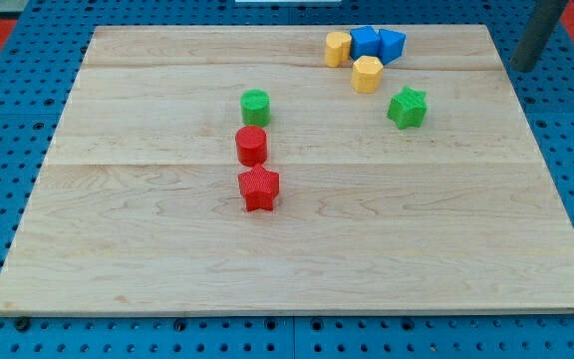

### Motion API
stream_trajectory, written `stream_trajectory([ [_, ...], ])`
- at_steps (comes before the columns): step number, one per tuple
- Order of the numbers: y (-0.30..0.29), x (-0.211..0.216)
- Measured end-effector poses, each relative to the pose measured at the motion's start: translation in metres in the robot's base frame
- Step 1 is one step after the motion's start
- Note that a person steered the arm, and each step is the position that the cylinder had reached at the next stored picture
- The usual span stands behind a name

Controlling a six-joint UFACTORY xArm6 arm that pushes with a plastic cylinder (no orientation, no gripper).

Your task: Move the green star towards the bottom right

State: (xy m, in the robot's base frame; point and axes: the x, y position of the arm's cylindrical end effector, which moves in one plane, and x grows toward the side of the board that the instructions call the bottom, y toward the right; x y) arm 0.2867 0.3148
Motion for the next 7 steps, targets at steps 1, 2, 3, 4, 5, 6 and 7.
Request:
stream_trajectory([
  [1,-0.03,-0.007],
  [2,-0.079,0.015],
  [3,-0.121,0.051],
  [4,-0.134,0.035],
  [5,-0.169,0.048],
  [6,-0.176,0.107],
  [7,-0.135,0.152],
])
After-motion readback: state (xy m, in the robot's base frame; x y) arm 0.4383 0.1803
